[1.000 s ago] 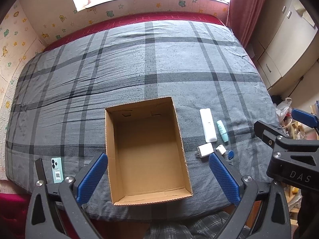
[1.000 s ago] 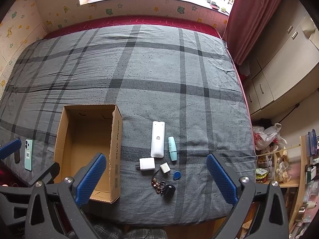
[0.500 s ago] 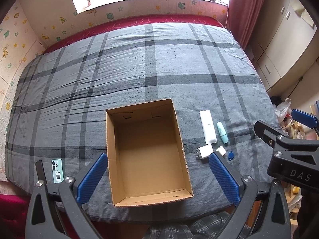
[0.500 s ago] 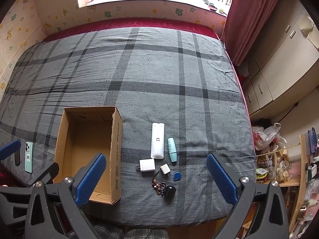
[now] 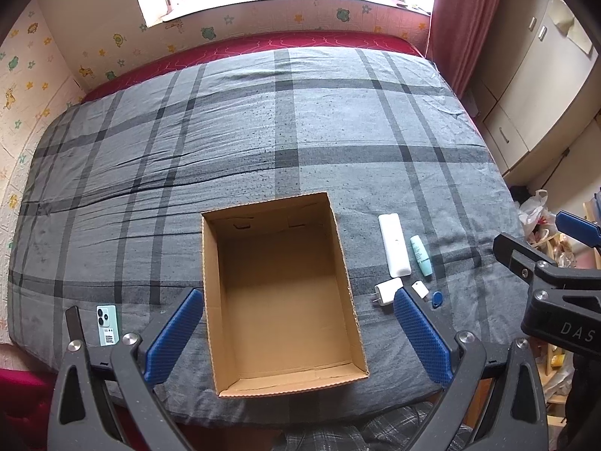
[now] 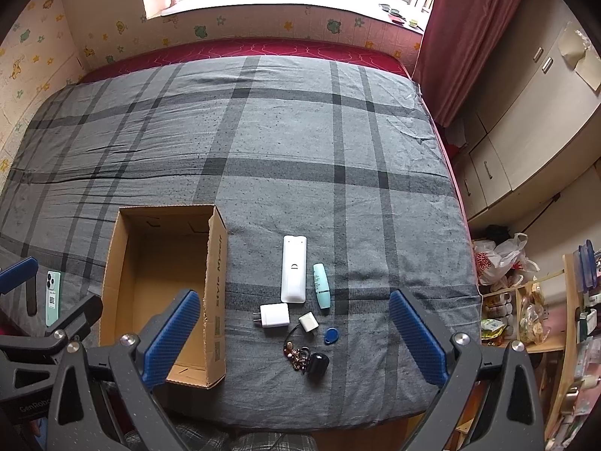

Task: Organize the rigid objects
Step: 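Move both tools toward the cardboard box and the small items, then grasp the box side wall with the left tool while the right tool approaches the black cap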

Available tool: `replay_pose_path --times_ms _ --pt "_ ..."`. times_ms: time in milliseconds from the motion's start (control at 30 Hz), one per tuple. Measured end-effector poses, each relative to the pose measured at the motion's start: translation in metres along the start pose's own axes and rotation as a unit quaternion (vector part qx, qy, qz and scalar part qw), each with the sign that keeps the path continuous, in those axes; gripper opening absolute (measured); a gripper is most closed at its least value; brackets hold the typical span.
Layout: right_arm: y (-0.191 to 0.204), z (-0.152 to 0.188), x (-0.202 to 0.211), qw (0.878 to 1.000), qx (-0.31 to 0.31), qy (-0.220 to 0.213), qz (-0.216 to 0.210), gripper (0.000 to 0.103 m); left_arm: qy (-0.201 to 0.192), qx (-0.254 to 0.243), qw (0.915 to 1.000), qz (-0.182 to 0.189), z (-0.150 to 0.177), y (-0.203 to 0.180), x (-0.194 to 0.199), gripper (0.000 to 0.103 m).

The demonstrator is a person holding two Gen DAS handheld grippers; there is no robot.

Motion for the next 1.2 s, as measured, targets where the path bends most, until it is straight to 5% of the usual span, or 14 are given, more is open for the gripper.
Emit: replay_pose_path --times_ms 400,1200 --pt "-0.017 0.007 -0.014 1.0 -0.009 0.006 0.008 0.103 0.0 0.019 0.9998 -0.012 0.008 0.044 -0.043 0.103" --pt "-0.029 0.051 -0.077 0.998 -0.009 0.061 0.015 0.103 0.072 0.012 0.9969 -0.029 0.072 0.084 -0.186 0.102"
Point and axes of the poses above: each gripper's, at about its wrist camera, not at the fingertips, and x roughly against the way its jaws point, y to its left, z to its underside, the point moved 5 cm from there along -x, roughly the way its jaws point, and after that the axes turned 8 degrees about -z, right-handed, at the moved point
